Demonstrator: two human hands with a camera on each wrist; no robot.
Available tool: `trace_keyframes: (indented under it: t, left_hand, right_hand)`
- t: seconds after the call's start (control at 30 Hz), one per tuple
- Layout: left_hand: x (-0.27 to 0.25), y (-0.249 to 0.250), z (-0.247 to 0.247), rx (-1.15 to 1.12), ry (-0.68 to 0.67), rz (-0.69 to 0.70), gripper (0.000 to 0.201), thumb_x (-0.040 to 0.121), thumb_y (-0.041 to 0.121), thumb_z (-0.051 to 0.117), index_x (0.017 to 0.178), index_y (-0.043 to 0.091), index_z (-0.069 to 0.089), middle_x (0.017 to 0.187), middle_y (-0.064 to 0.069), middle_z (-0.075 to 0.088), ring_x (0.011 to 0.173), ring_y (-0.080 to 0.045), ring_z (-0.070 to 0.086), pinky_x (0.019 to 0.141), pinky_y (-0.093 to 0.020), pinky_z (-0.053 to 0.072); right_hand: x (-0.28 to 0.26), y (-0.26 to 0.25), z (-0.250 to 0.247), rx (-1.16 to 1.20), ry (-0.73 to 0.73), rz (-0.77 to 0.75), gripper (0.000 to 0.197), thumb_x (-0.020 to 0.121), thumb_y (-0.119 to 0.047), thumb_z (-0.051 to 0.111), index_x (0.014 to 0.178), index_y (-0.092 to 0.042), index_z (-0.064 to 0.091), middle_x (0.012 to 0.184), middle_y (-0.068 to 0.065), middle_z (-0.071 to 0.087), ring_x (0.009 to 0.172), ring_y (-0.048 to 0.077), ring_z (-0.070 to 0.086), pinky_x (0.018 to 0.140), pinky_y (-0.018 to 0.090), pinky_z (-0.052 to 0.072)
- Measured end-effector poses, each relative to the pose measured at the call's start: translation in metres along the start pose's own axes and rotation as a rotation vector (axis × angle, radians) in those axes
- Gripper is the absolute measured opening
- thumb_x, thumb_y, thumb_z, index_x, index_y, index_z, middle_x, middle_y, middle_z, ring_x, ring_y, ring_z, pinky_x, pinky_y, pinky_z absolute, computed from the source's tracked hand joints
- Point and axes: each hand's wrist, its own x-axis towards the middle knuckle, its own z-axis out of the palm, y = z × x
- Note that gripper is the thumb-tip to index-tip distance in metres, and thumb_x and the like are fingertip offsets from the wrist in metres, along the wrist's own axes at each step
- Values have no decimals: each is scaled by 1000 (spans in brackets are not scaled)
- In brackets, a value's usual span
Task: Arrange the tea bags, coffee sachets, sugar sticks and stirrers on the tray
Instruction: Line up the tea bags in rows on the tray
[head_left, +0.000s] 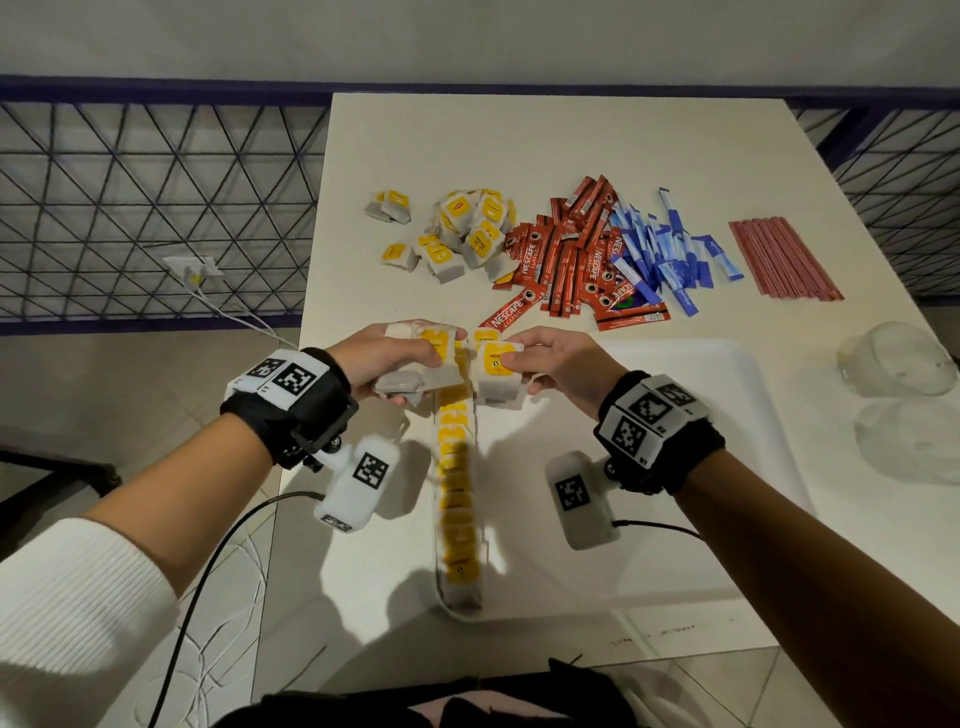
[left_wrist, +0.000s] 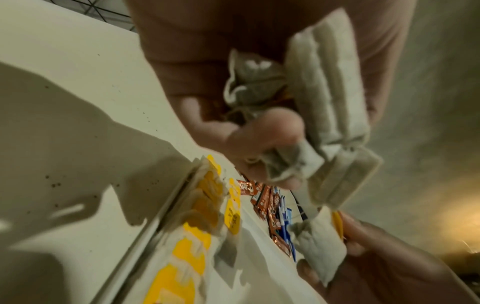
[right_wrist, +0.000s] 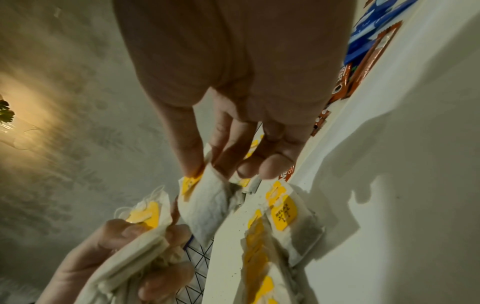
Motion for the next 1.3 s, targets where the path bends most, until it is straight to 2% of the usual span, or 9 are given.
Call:
trace_keyframes:
  t: [0.17,0.23,0.33,0.5,0.7,0.9,1.03,1.2,1.3]
  left_hand:
    - [0,-1,15,117,-103,-29,56,41,24,71,96,32,65,77,-5,65,46,-14,57,33,-15,41]
    - [1,-4,20,160,-102,-59,56,37,24,72,92,31,63,79,-5,64,52,-16,58,34,-16,43]
    - [3,-8,22,211,-108,-79,61,33,26,72,94,25,62,69,-3,64,44,-13,56,34,-16,43]
    - [1,-12,26,220,-125,-108,45,49,17,66,93,24,60,70,-6,60,35,-8,53,32,-15,42]
    - [2,-19,16,235,-106,-95,79,29,31,70,105,13,60,66,-7,62,38,-12,55,32,-15,41]
    - [-3,-21,-5,189,-45,-79,72,33,33,68,101,13,59,60,-9,65,40,-17,58,32,-15,39]
    - [-5,-23,-15,160,18,-66,82,34,35,67,112,11,59,73,-15,60,39,-15,55,32,-15,38]
    - [-10,-22,-19,92,75,-73,56,34,31,69,88,19,63,63,-6,61,39,-12,54,32,-14,37]
    - [-11,-23,-20,63,123,-103,35,59,17,73,91,13,57,64,-8,61,40,-12,56,33,-14,38]
  right_hand:
    - [-7,1,1,-70,18,-2,10,86,-13,62,96,-12,60,78,1,58,68,8,52,63,19,44]
    - [-9,3,1,-76,42,-5,5,86,-12,62,90,-13,60,76,2,59,66,7,54,62,18,45]
    - [-11,8,1,-70,94,-21,9,84,-11,64,82,-18,58,70,3,62,60,8,56,59,17,48]
    - [-13,16,1,-114,91,-80,15,84,-10,63,93,-21,61,51,-7,62,49,0,57,58,16,52]
    - [-15,16,5,-199,11,-59,7,89,-10,57,96,-12,57,67,3,58,56,6,55,53,13,47]
    - [-7,24,12,-390,-85,42,17,89,-7,57,104,0,61,67,0,56,60,9,54,57,19,44]
    - [5,28,15,-498,-58,55,16,88,-9,58,101,-2,64,65,-2,56,60,9,53,58,20,42]
    - [22,29,17,-539,40,20,18,87,-16,59,100,-7,66,71,-8,53,73,15,52,63,20,41]
    - [29,30,17,-488,97,5,20,87,-17,60,101,-6,67,85,1,59,86,17,53,78,24,43]
